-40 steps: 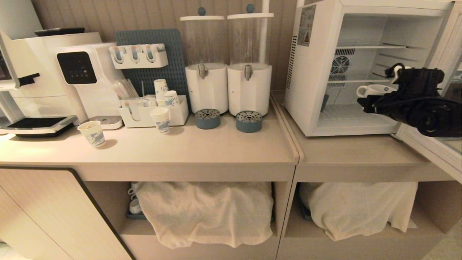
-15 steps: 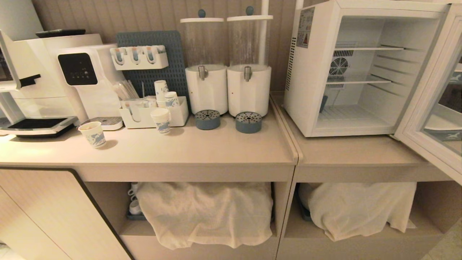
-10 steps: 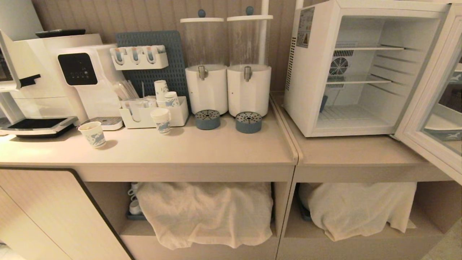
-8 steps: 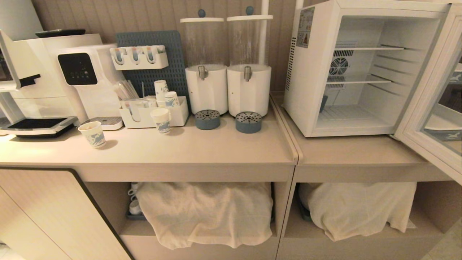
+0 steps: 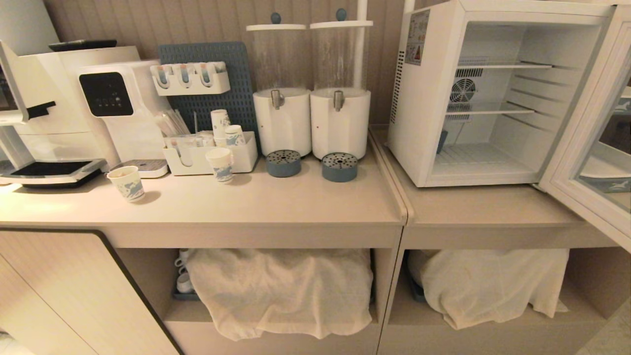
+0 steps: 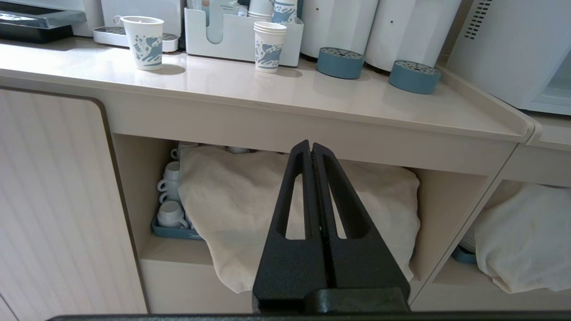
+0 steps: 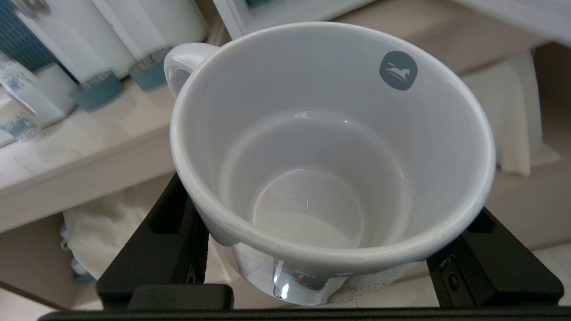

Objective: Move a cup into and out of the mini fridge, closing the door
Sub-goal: Put the ceramic cup in the freezer

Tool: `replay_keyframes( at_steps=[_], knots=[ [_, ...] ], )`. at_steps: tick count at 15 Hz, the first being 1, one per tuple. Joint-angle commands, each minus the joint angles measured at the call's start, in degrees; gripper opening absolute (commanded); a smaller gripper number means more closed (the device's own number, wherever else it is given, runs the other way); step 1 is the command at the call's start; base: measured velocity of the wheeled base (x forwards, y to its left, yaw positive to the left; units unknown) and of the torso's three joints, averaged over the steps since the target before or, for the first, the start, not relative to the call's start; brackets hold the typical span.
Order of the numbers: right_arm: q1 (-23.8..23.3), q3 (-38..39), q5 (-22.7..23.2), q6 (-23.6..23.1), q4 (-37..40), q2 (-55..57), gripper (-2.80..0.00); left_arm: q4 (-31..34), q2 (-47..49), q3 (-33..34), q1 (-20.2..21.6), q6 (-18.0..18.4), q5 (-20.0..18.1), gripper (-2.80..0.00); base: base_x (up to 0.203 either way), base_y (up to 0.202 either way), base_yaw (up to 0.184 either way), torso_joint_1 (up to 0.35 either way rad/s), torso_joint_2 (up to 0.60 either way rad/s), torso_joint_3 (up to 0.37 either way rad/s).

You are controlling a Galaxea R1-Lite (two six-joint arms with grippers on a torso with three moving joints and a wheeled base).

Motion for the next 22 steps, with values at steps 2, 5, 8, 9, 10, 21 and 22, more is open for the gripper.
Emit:
replay_keyframes(
  at_steps=[2, 5, 8, 9, 10, 21, 22],
  knots=[
    [0.03, -1.08, 1.44, -0.28, 0.33, 0.28, -2.80, -0.11, -0.26, 2.29, -0.02, -0.07, -0.06, -2.80, 0.000, 0.000, 0.000, 0.000, 0.00, 0.000],
    [0.03, -2.79, 4.23, -0.32, 0.37, 0.46, -2.80, -0.03, -0.26, 2.29, -0.02, -0.07, -0.02, -2.80, 0.000, 0.000, 0.000, 0.000, 0.00, 0.000],
    [5.07, -5.26, 3.94, -0.33, 5.15, -2.92, -2.80, -0.11, -0.26, 2.29, -0.02, -0.07, -0.06, -2.80, 0.000, 0.000, 0.000, 0.000, 0.00, 0.000],
    [5.31, -6.48, 3.91, -0.33, 8.50, -4.73, -2.80, -0.11, -0.26, 2.29, -0.02, -0.07, -0.05, -2.80, 0.000, 0.000, 0.000, 0.000, 0.00, 0.000],
    [4.71, -7.12, 3.94, -0.43, 10.86, -7.76, -2.80, -0.02, -0.26, 2.29, -0.02, -0.07, 0.03, -2.80, 0.000, 0.000, 0.000, 0.000, 0.00, 0.000],
    [4.07, 2.04, 2.87, -18.74, 11.01, -15.63, -2.80, -0.10, -0.26, 2.29, -0.02, -0.07, 0.03, -2.80, 0.000, 0.000, 0.000, 0.000, 0.00, 0.000],
    [4.07, 1.94, 2.84, -18.35, 11.36, -15.58, -2.80, -0.11, -0.26, 2.29, -0.02, -0.07, -0.05, -2.80, 0.000, 0.000, 0.000, 0.000, 0.00, 0.000]
  ],
)
